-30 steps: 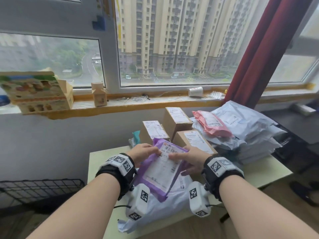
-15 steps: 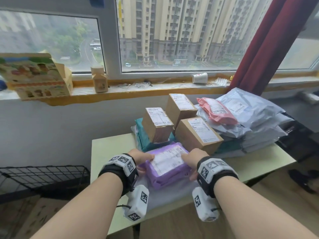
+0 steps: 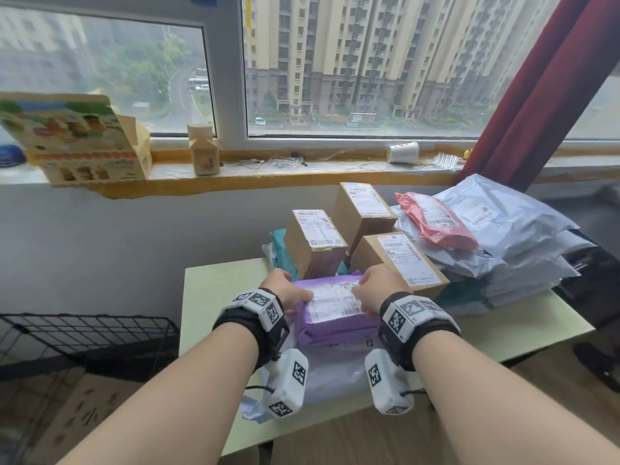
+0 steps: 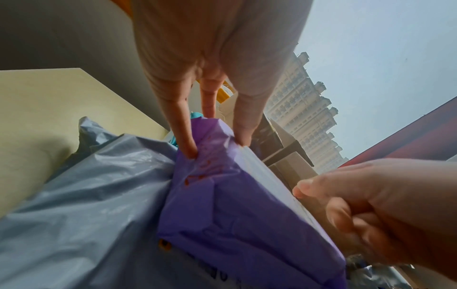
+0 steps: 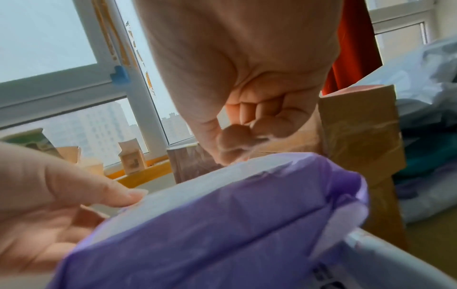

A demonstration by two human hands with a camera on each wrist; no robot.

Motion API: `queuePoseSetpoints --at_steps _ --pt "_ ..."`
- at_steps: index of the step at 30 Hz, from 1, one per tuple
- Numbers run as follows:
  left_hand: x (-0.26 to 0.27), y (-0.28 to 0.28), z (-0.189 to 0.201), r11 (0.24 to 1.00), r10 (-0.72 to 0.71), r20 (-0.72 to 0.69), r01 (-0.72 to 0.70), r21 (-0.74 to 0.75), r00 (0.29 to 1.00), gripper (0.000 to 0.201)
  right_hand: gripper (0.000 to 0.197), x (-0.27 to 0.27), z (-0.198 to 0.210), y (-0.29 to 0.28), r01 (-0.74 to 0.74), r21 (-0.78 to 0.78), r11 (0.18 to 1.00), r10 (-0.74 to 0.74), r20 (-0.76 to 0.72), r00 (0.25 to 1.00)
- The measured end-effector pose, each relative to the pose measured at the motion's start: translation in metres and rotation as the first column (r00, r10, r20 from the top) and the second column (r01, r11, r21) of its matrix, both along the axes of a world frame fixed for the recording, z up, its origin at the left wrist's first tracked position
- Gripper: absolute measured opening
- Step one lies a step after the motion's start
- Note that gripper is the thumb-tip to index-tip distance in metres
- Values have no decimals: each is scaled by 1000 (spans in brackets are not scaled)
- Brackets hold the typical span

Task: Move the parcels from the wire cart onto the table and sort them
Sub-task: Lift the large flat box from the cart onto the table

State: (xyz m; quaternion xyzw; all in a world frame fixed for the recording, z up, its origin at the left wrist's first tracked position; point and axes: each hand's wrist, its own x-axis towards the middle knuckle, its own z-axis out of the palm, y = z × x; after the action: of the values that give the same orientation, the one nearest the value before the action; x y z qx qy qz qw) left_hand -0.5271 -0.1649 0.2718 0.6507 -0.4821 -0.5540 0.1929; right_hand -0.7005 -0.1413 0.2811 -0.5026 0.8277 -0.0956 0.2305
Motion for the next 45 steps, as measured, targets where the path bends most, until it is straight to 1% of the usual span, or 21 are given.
queuePoseSetpoints --at_steps 1,2,3,4,5,7,10,12,15,18,22,24,27,30,32,33,35,40,42,44,45 --pt "2 0 2 1000 -9 2 9 3 1000 57 19 2 3 -3 3 -37 999 -3 15 1000" --pt "5 -1 2 1000 -5 5 5 -9 1000 40 19 5 6 -6 1 -66 998 0 25 1000" --pt "10 -1 8 1000 9 18 -8 -16 1000 18 19 9 10 -8 -1 -86 996 4 34 999" --pt "16 -1 11 999 29 21 -28 -34 999 13 19 13 14 -10 -6 -113 994 12 47 999" --pt "23 -2 13 998 53 30 -52 -41 998 22 19 18 18 -12 -9 -139 990 17 61 998" --pt "39 -5 16 996 73 38 -71 -45 997 26 21 29 27 -15 -17 -183 983 31 74 997" --pt "68 -9 18 990 132 50 -129 -61 990 17 26 50 35 -23 -47 -224 974 64 71 995" --pt "89 -10 16 986 159 62 -156 -61 985 5 27 68 39 -28 -78 -234 969 97 69 993" --pt "118 -7 18 977 207 59 -204 -59 977 4 25 98 40 -37 -147 -246 958 176 98 980" --pt "145 -4 17 964 264 43 -262 -50 964 11 25 129 39 -44 -224 -240 944 257 115 960" --pt "181 6 18 936 351 40 -349 -51 935 3 23 172 36 -53 -326 -207 922 356 132 925" --pt "200 12 18 917 397 40 -394 -55 917 4 24 195 32 -57 -382 -191 904 412 154 898" --pt "231 25 16 880 475 32 -473 -48 880 4 26 230 23 -61 -476 -165 864 501 170 849" --pt "263 43 12 833 552 40 -551 -44 833 12 24 263 14 -63 -554 -134 821 570 197 797" --pt "284 57 7 795 607 47 -606 -29 794 9 23 285 7 -64 -601 -114 791 611 201 766" --pt "294 66 4 772 635 43 -635 -25 771 6 23 297 2 -63 -623 -106 775 630 207 749" --pt "315 84 -3 721 693 44 -693 -17 719 11 22 320 -7 -60 -662 -97 744 665 212 716" --pt "363 140 -26 576 813 79 -817 35 577 14 21 381 -37 -36 -747 -24 664 723 274 634" --pt "382 163 -34 528 840 100 -846 76 533 16 20 405 -50 -23 -779 13 627 744 287 603" --pt "401 182 -43 490 858 111 -864 113 501 8 19 430 -60 -11 -806 31 592 766 290 574" --pt "411 189 -47 479 865 101 -869 123 491 9 18 442 -64 -5 -814 37 580 772 292 564"
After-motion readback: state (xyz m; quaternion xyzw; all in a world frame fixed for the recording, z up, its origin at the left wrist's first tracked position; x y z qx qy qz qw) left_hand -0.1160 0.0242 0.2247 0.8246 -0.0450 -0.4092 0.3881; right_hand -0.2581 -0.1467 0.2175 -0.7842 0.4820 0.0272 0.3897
